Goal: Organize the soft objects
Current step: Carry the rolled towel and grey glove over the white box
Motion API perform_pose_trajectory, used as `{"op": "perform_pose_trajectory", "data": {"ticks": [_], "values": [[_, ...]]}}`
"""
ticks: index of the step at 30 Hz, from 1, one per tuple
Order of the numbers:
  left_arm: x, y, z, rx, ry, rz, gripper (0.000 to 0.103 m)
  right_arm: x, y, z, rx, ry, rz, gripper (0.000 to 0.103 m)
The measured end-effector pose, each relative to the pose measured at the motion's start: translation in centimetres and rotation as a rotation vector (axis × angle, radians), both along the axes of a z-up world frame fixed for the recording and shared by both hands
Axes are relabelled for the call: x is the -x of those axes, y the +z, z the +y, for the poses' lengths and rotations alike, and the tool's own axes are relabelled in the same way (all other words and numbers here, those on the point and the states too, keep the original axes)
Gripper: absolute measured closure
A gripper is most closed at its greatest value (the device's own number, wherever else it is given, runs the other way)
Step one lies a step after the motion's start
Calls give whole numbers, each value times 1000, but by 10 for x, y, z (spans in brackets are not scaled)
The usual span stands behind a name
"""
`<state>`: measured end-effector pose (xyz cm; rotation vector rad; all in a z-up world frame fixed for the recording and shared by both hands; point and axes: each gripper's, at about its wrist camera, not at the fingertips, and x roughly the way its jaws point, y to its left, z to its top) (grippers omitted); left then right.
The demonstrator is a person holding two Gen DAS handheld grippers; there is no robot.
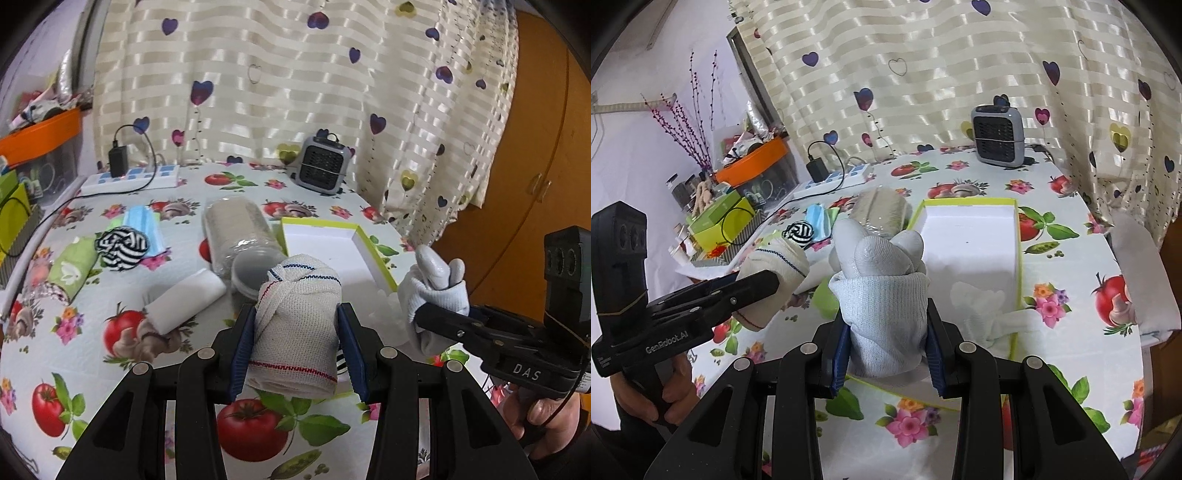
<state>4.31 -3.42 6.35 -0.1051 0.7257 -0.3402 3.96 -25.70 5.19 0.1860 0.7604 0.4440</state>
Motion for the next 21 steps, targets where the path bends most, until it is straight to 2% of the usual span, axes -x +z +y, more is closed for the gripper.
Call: {"op": "perform_pose_trajectory", "data": {"ticks": [9, 21], "values": [[-19, -4, -27, -22, -55, 7, 59, -14, -9, -8, 15, -23, 25, 66], [-57, -28, -64, -74, -109, 68, 59, -51, -24, -29, 38, -88, 57, 66]]}}
